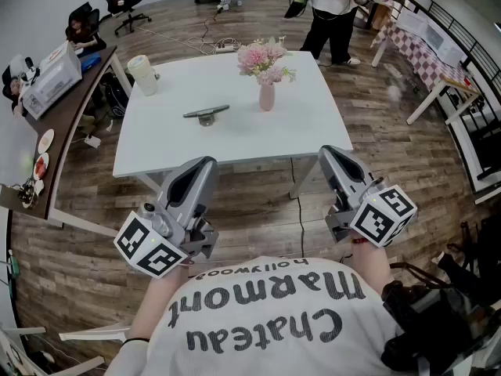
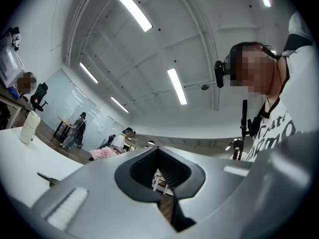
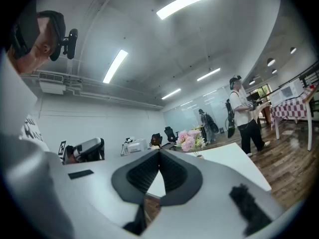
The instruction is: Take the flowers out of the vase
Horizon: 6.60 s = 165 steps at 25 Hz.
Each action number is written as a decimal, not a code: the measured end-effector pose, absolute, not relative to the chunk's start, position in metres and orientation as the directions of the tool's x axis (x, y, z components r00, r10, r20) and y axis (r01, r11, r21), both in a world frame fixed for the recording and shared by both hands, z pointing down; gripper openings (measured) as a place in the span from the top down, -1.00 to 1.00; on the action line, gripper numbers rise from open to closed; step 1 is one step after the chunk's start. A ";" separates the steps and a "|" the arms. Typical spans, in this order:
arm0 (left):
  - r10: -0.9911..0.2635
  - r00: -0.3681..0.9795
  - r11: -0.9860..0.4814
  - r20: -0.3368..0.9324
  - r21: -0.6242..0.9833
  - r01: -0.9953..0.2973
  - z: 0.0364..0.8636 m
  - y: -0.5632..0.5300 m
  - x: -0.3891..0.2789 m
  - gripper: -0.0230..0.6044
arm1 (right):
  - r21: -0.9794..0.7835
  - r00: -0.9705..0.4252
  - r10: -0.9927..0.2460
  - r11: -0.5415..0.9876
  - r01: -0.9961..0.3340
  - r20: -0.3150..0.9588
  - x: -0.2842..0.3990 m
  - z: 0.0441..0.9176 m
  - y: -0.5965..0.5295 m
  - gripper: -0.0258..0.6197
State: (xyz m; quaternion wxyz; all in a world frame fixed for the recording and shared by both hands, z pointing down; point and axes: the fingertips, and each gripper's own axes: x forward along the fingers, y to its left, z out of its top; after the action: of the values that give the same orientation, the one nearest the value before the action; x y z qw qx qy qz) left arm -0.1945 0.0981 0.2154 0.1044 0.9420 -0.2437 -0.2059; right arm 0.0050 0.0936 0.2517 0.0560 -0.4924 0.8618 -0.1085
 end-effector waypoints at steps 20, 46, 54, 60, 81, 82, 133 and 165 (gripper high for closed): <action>-0.554 0.776 -0.824 -0.301 0.335 -0.458 0.240 0.069 -0.197 0.91 | -0.203 -0.531 -0.843 0.507 -0.838 0.088 -0.005 0.282 0.065 0.55; -0.762 0.637 -0.629 -0.118 0.371 -0.683 0.275 -0.123 -0.146 0.91 | -0.111 -0.630 -0.729 0.627 -0.771 0.267 0.066 0.379 -0.175 0.39; -0.824 0.567 -0.530 -0.022 0.385 -0.756 0.297 -0.139 -0.154 0.91 | -0.077 -0.792 -0.584 0.794 -0.603 0.176 0.027 0.382 -0.213 0.39; -0.845 0.534 -0.491 0.009 0.380 -0.784 0.302 -0.147 -0.158 0.91 | -0.025 -0.837 -0.517 0.848 -0.529 0.179 0.003 0.384 -0.229 0.39; -0.803 0.596 -0.544 -0.004 0.414 -0.730 0.320 -0.165 -0.146 0.91 | -0.049 -0.822 -0.564 0.821 -0.568 0.082 -0.007 0.353 -0.250 0.81; -0.800 0.600 -0.551 -0.013 0.413 -0.725 0.320 -0.166 -0.145 0.91 | -0.065 -0.819 -0.571 0.816 -0.574 0.065 -0.005 0.348 -0.249 0.81; -0.683 0.708 -0.698 -0.179 0.444 -0.562 0.278 0.163 -0.213 0.91 | -0.058 -0.545 -0.827 0.556 -0.829 -0.138 -0.003 0.234 0.127 0.86; -0.816 0.543 -0.570 -0.198 0.427 -0.702 0.284 0.164 -0.067 0.91 | -0.069 -0.746 -0.655 0.755 -0.652 -0.122 0.123 0.250 0.086 0.86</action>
State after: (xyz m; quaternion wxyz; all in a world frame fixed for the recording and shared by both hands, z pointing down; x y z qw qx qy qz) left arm -0.0673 0.1640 0.2837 0.1503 0.8654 -0.4384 -0.1906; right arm 0.1232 0.0856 0.2497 0.0695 -0.3497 0.9342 -0.0108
